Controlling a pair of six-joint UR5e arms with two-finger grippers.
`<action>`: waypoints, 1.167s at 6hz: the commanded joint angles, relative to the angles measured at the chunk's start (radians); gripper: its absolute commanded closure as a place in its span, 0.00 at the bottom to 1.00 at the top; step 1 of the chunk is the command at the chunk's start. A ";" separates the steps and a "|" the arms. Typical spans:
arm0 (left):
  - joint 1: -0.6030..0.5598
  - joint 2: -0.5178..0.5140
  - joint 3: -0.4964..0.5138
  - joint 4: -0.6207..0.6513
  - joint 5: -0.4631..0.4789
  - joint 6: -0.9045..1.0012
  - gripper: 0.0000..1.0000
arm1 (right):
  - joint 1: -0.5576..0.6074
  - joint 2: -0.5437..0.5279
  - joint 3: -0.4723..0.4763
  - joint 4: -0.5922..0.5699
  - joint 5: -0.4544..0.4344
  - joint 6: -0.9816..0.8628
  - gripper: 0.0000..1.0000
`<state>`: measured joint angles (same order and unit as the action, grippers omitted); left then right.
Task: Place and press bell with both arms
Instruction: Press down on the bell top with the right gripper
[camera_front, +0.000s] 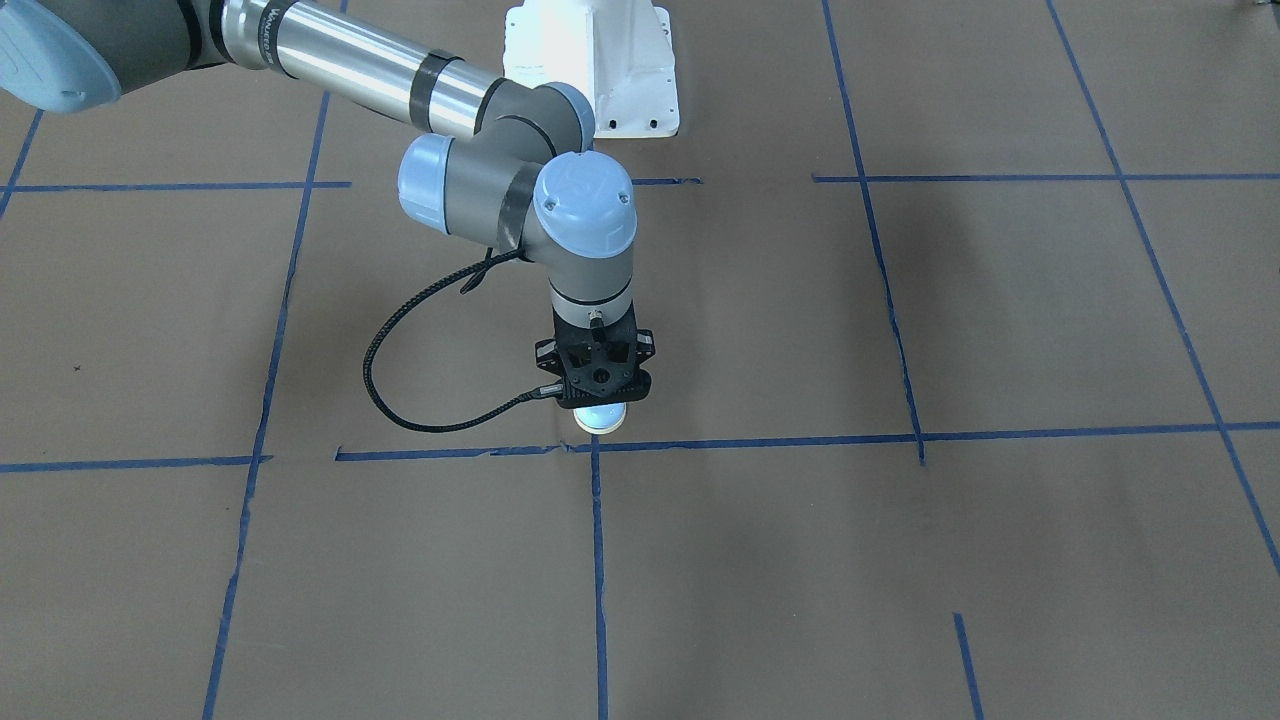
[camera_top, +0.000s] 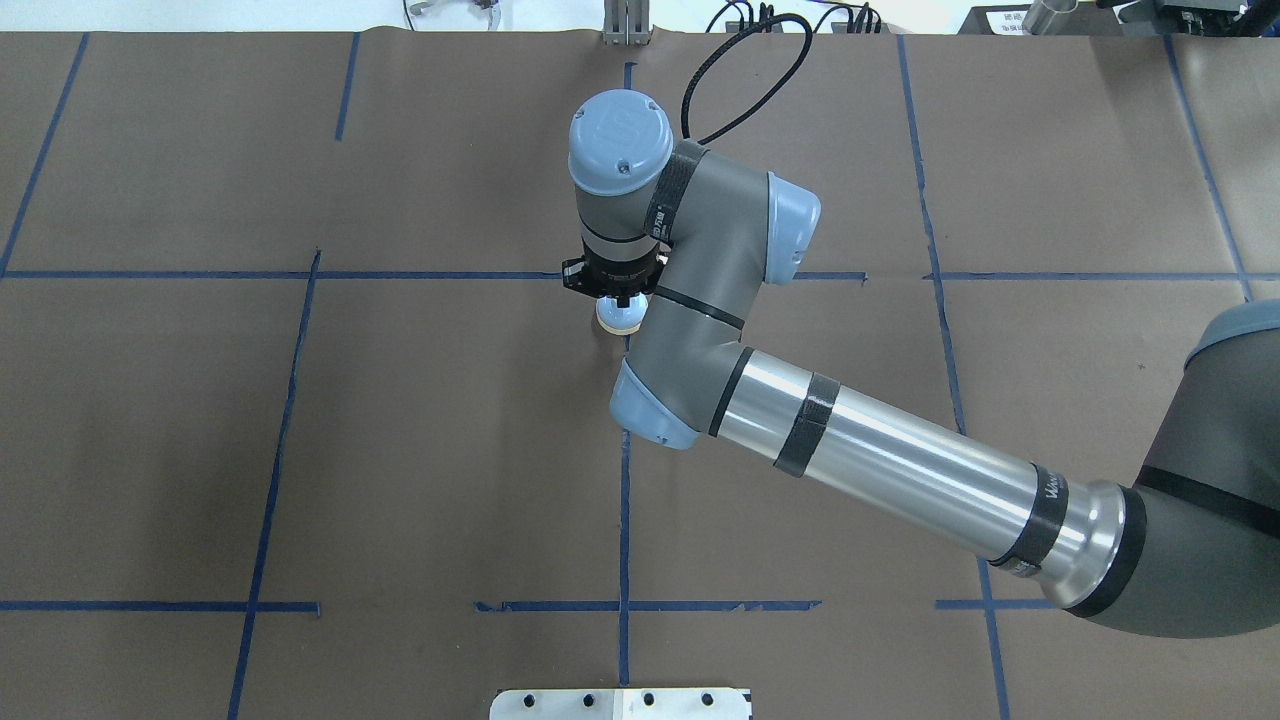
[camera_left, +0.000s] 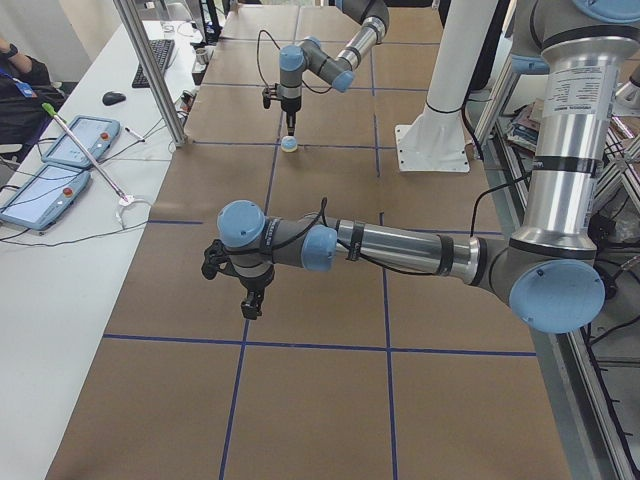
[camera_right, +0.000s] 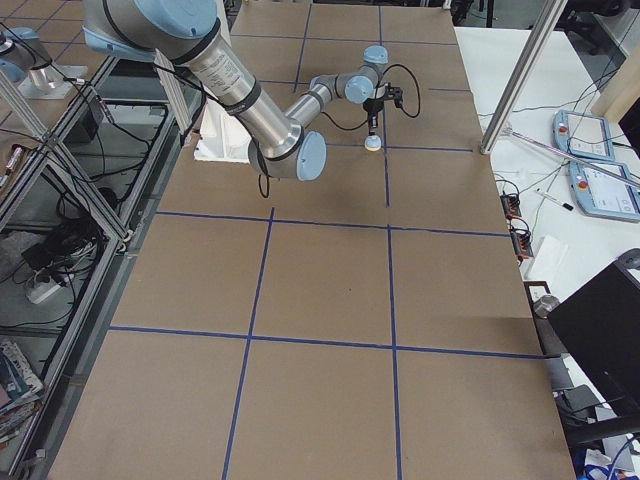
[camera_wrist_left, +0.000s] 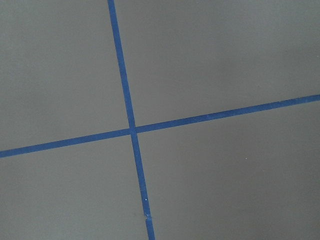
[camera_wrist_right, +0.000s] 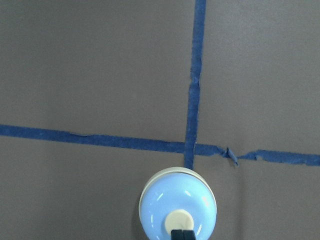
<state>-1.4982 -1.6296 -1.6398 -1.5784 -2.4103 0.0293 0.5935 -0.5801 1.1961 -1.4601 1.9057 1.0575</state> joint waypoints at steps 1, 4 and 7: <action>0.000 0.000 0.000 0.000 -0.001 0.000 0.00 | 0.000 0.003 -0.010 0.009 -0.001 0.001 1.00; 0.000 0.000 0.000 0.000 -0.001 0.000 0.00 | 0.002 0.022 -0.016 0.009 -0.001 0.004 1.00; 0.000 0.000 0.000 0.001 -0.001 0.000 0.00 | 0.000 0.023 -0.053 0.009 -0.002 -0.001 1.00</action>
<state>-1.4987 -1.6291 -1.6398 -1.5780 -2.4114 0.0292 0.5941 -0.5572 1.1505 -1.4511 1.9038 1.0586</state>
